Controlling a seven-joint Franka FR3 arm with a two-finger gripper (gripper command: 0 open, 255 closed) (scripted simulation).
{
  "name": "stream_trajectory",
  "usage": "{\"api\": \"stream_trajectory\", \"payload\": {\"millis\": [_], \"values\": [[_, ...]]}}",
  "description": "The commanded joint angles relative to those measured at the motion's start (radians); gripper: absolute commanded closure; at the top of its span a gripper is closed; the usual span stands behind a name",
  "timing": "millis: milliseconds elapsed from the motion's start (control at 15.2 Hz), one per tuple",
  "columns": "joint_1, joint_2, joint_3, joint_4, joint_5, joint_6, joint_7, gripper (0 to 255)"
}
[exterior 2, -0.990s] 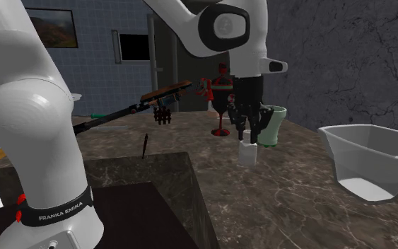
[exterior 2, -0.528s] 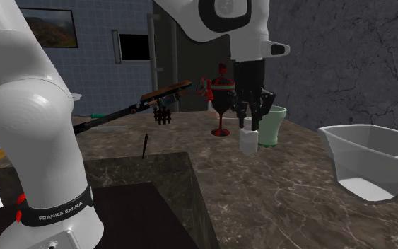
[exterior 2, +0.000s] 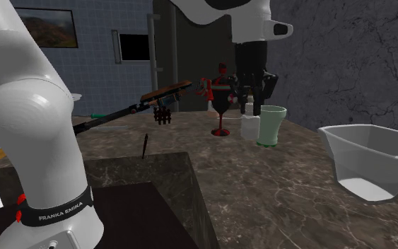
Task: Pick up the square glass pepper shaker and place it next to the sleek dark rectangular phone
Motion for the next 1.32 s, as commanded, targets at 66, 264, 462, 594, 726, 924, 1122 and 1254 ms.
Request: {"api": "stream_trajectory", "payload": {"millis": [66, 264, 462, 594, 726, 924, 1122, 1254], "values": [[0.001, -0.015, 0.004, 0.032, 0.000, -0.047, 0.001, 255], [0.001, -0.024, 0.006, 0.064, 0.001, -0.089, 0.000, 255], [0.002, -0.031, 0.009, 0.098, 0.002, -0.130, -0.001, 255], [0.003, -0.035, 0.010, 0.122, 0.003, -0.157, -0.001, 255], [0.003, -0.037, 0.011, 0.137, 0.004, -0.174, -0.002, 255], [0.026, -0.087, 0.064, 0.091, 0.011, -0.182, 0.071, 255], [0.052, -0.127, 0.118, 0.054, 0.025, -0.191, 0.144, 255], [0.070, -0.150, 0.154, 0.035, 0.037, -0.197, 0.192, 255]]}}
